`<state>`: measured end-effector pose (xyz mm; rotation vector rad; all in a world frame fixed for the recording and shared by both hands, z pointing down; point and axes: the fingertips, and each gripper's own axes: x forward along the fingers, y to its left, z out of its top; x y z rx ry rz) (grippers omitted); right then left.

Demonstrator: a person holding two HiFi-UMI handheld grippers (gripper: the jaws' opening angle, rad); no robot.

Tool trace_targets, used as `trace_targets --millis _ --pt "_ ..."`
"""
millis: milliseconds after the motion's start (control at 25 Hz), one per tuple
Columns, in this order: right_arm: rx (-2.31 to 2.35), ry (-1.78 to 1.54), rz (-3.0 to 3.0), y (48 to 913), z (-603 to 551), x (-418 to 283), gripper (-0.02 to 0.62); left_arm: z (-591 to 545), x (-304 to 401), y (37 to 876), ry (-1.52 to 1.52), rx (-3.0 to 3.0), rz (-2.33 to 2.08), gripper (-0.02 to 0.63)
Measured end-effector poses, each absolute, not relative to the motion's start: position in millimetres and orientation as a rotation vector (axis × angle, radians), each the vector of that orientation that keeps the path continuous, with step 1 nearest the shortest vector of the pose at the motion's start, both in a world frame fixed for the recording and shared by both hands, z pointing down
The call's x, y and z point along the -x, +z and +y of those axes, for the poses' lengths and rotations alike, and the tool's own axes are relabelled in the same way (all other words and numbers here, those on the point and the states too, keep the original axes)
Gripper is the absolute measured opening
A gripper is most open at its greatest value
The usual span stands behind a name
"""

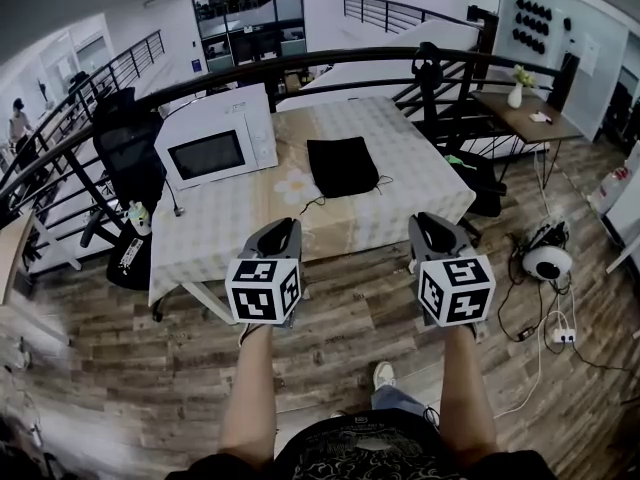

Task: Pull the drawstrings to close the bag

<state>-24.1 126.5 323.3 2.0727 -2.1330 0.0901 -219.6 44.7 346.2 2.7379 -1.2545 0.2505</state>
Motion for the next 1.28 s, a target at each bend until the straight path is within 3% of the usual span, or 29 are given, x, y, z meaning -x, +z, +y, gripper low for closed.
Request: trace_targets --millis 200,440,920,1280 --pt "-2.088 0.088 -2.15 323.9 115.5 17.3 0.03 34.9 216.5 346.6 0.272 -2.749 -1.281 0.032" --pt "-2.094 0.091 -2.175 325.3 97.2 1.6 0.107 17.5 204.2 348.1 0.288 -2.751 -1.312 0.038" --pt "-1.983 0.134 -2.231 344.6 35.5 -45.7 0.191 -36.2 161.6 361.2 0.327 -2.692 -1.379 0.135" --pt "-1.877 0.149 -2.304 353.4 -15.1 -85.3 0.233 -75.8 129.9 366.0 0.366 -2.64 -1.471 0.161"
